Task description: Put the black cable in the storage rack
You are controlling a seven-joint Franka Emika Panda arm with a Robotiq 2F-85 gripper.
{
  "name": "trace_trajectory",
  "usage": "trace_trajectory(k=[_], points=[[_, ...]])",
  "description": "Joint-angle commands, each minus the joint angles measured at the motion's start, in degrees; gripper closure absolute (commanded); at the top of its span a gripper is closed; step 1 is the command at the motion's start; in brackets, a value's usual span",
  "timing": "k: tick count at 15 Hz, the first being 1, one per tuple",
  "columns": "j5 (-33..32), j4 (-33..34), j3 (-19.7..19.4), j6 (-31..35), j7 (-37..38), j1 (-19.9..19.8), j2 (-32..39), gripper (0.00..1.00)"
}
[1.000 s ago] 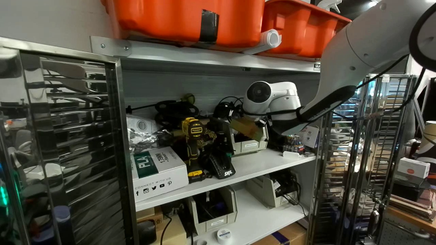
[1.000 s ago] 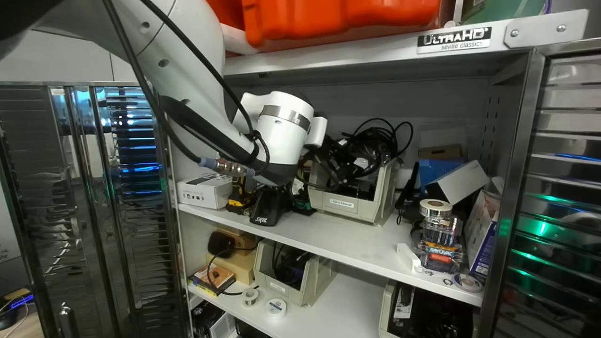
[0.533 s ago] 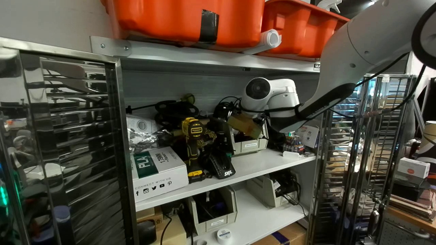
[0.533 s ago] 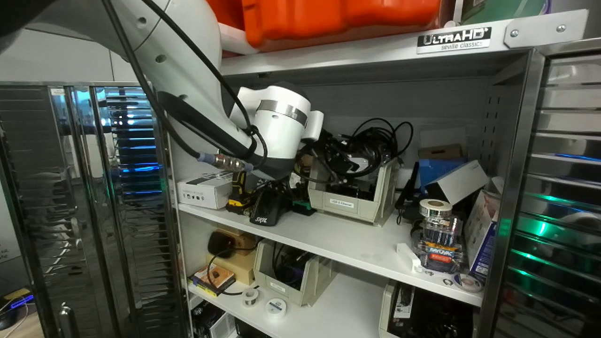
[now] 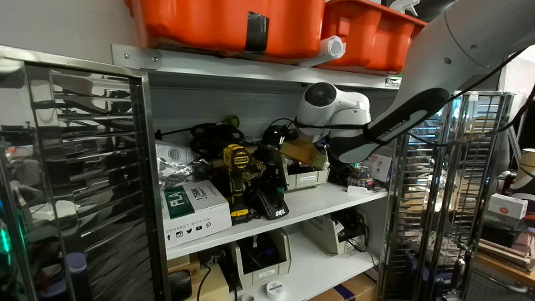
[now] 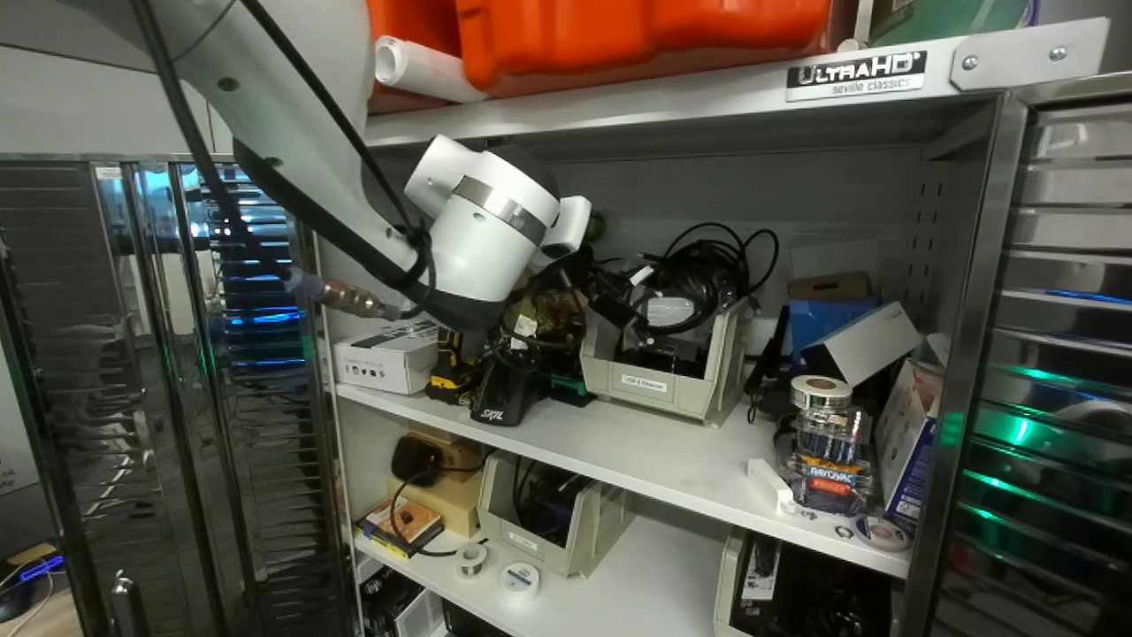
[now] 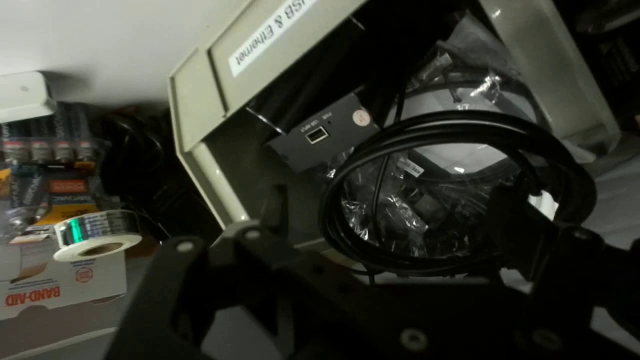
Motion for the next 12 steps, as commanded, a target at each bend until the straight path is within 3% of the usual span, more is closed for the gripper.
trace_trajectory(k=[1,2,7,12], points=[[10.4,-10.7,3.4,-1.3,-14.8,-2.6,-9.4,0.0],[13.7,-13.1,3.7,-1.1,-18.8,-3.1,-11.1,0.0],[34.2,-26.1,14.3,-2.7,-40.8,-12.2,-18.7,0.0],[57.7,-27.2,22.2,-14.6,-63.0,-17.0,-20.8,0.0]])
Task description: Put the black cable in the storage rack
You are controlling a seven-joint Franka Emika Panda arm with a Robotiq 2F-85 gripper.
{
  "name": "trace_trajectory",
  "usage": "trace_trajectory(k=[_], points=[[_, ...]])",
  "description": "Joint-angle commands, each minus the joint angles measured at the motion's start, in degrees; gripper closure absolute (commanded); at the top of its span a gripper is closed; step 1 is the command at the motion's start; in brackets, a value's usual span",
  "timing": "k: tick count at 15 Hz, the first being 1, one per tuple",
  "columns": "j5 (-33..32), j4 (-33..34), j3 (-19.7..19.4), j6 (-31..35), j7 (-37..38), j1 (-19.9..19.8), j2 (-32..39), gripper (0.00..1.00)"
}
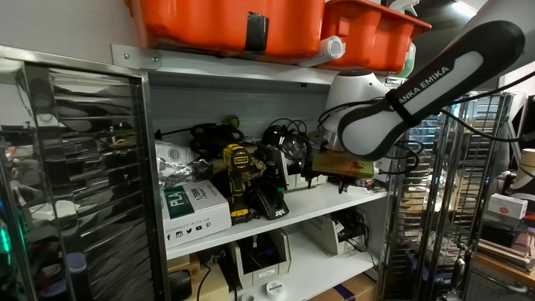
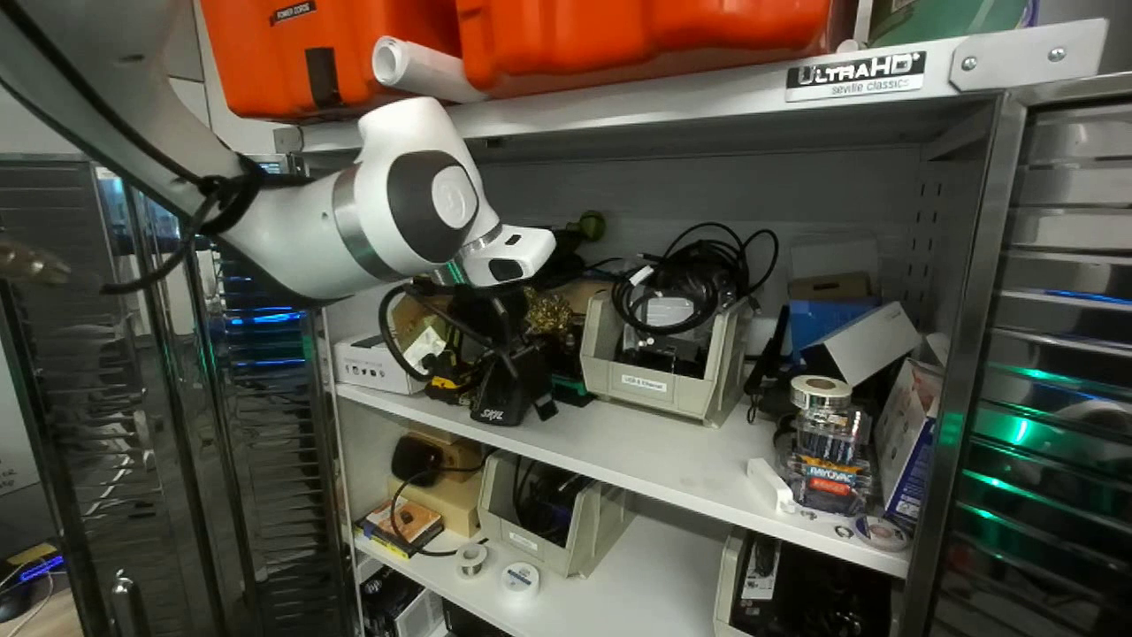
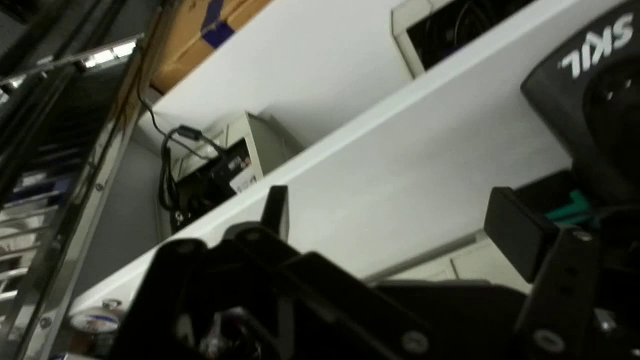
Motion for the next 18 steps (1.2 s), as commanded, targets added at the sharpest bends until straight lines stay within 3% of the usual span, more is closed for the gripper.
trace_trajectory(k=[1,5,6,12,13,18], points=[[14.9,0.9,5.1,-9.6,-15.5,-3.6,-2.7,0.0],[26.7,8.5,4.1,-27.6,-32.6,-5.3,-3.0,0.0],[28.5,10.1,-3.5,-32.3,-36.8,0.7,-3.2,0.0],[25.9,13.7,-10.4,-54.3,-52.8,5.4,-4.2,0.0],[26.0,6.5,-9.6,-46.6,-47.2,7.1,-6.6,0.0],[25.9,6.2,-10.4,-47.0,-47.6,8.1,-6.3,0.0]])
